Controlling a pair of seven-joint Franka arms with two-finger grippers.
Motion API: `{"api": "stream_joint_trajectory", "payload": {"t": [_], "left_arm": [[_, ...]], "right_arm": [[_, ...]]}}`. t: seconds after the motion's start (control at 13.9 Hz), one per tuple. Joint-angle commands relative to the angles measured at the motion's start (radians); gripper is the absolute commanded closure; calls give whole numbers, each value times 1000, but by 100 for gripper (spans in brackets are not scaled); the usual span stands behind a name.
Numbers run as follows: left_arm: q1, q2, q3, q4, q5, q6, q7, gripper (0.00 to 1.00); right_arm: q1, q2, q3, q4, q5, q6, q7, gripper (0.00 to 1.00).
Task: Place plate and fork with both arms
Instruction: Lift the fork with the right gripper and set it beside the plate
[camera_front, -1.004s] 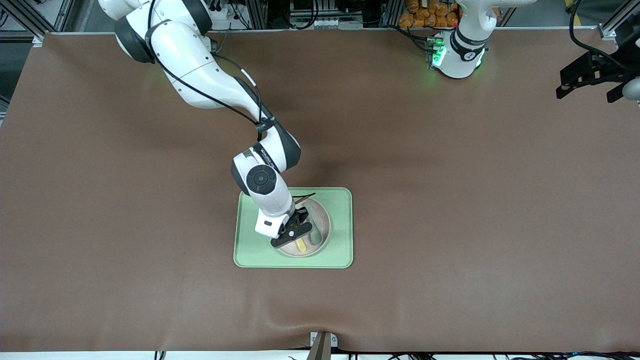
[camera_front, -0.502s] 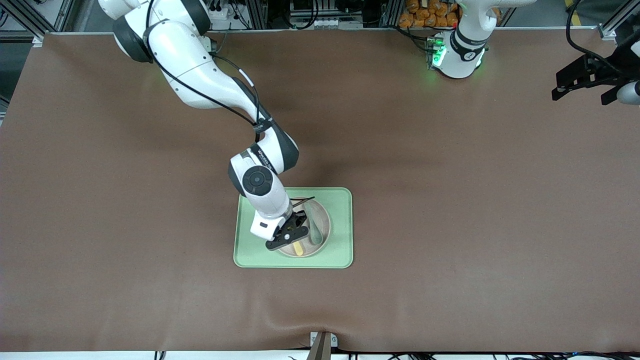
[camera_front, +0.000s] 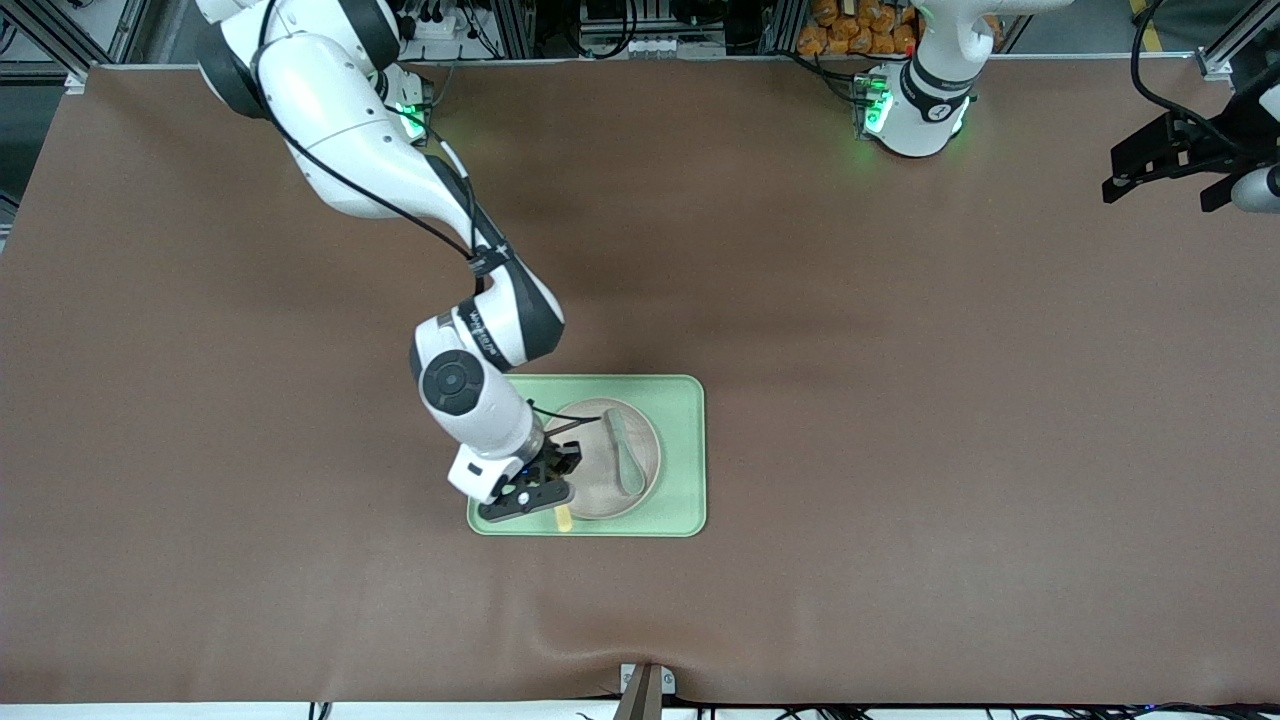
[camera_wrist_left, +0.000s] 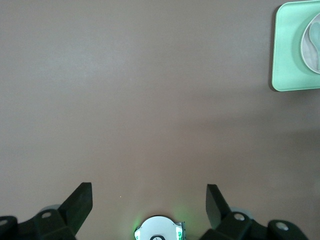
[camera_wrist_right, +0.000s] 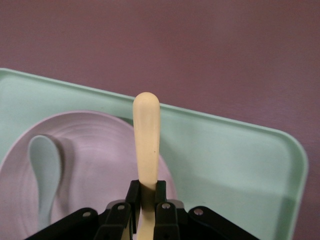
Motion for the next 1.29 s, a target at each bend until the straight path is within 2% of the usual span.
{"api": "stream_joint_trajectory", "payload": {"t": [0.0,0.22,0.5,0.65,0.93,1.0,1.08,1.15,1.22], "left_arm": [[3,-1,7,-1,3,37,19,0],[0,-1,4,-4,11,67,21,0],[-12,0,1,-6,46,69,102,0],[-9,-1,-1,-6,40,69,98,0],[-12,0,1,-4,46,70,82,0],[-12,0,1,-4,45,70,82,0],[-9,5,1,-4,43,70,82,0],[-7,8,1,-4,41,70,82,0],[-3,8,1,-4,38,70,82,0]], "right_arm": [[-42,-34,9,-38,11,-33,5,100],[-74,-42,9,-94,13,-18,8,100],[-82,-123,10,-286,17,104,54,100],[-77,-150,10,-349,17,158,90,100],[-71,-158,15,-383,17,194,122,100],[-57,-151,15,-383,17,195,157,96],[-40,-151,15,-383,17,197,177,88],[-42,-151,15,-383,17,192,177,61],[-42,-154,15,-382,17,186,179,26]]}}
